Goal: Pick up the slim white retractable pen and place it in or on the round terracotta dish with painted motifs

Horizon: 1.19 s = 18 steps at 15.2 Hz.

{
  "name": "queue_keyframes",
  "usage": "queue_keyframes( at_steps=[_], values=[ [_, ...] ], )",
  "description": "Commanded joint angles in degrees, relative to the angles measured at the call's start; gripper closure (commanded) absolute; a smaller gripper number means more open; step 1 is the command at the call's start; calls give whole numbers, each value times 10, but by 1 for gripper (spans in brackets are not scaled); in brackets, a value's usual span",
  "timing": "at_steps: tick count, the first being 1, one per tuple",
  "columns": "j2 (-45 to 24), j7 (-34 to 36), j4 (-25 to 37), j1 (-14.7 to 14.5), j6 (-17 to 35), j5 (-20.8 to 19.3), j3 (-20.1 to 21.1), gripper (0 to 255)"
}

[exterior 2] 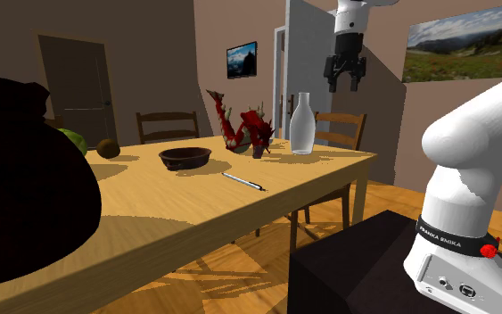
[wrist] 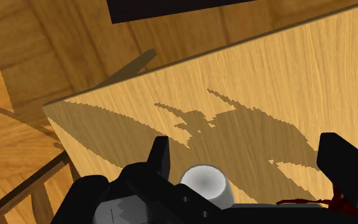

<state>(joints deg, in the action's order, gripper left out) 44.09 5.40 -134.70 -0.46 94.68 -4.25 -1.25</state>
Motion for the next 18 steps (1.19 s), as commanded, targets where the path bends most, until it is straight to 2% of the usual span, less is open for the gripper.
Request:
queue_keyframes(
  at_steps=[1,10,18],
  values=[
    [0,0,0,0,0,0,0,0],
    [-59,32,-61,-55,120,80,42,0],
    [-146,48,-78,-110,232,152,83,0]
  ],
)
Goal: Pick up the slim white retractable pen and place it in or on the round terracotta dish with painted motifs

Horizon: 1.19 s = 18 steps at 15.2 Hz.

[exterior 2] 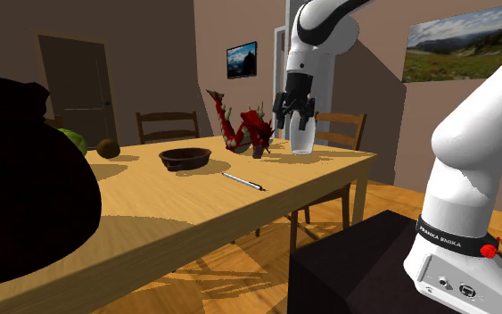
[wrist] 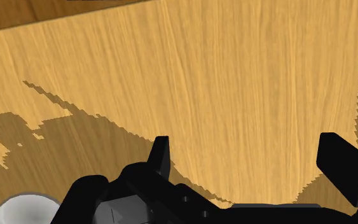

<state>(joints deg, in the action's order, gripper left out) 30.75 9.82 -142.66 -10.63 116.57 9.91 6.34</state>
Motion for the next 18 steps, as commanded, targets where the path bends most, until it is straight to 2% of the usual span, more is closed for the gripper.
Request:
queue_keyframes(
  at_steps=[1,13,18],
  values=[
    [-26,5,3,-15,27,19,12,0],
    [-202,5,57,-90,179,111,75,0],
    [-238,3,56,-98,220,119,85,0]
  ],
)
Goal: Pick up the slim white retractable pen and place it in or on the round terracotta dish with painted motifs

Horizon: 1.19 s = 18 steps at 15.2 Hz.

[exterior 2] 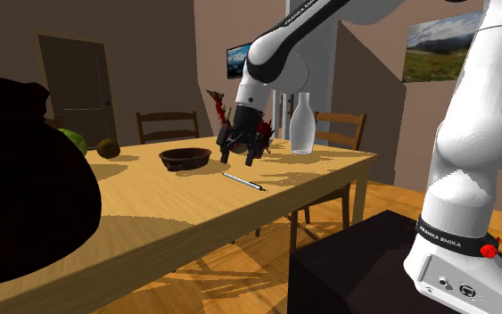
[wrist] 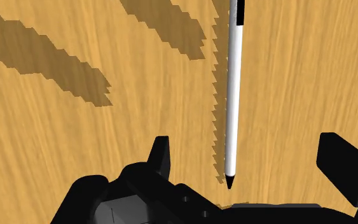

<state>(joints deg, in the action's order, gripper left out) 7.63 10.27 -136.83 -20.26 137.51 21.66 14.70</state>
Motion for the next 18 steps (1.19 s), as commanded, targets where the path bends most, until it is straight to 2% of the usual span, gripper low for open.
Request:
queue_keyframes(
  at_steps=[1,4,11,12,18],
  values=[
    [-13,-2,-4,-2,18,3,3,0],
    [-30,-2,-7,-5,39,4,6,0],
    [-30,-2,-7,-5,39,4,6,0],
    [-30,-2,-7,-5,39,4,6,255],
    [-30,-2,-7,-5,39,4,6,255]
  ],
)
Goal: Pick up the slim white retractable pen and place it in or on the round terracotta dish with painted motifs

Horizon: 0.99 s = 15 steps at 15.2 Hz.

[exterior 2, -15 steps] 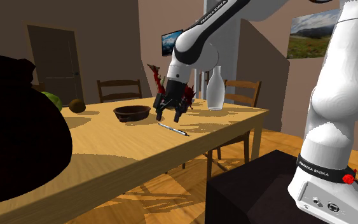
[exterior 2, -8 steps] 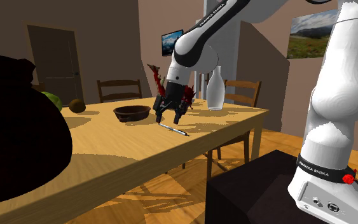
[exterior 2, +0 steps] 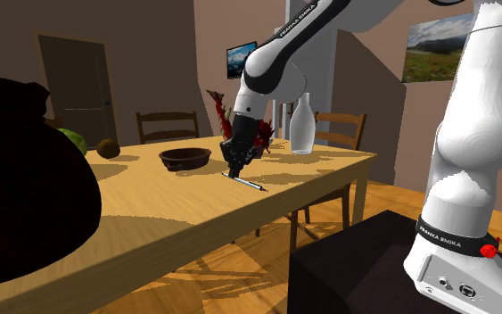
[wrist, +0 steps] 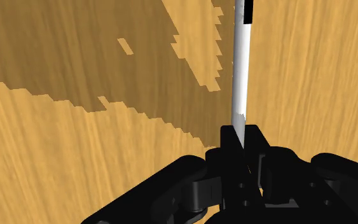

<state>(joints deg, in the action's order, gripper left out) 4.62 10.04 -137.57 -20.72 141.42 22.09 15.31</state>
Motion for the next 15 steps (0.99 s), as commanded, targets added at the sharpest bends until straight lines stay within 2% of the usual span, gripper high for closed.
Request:
queue_keyframes(
  at_steps=[1,3,15],
  values=[
    [0,0,0,0,0,0,0,255],
    [0,0,0,0,0,0,0,255],
    [54,25,43,6,-95,-16,-6,255]
  ],
)
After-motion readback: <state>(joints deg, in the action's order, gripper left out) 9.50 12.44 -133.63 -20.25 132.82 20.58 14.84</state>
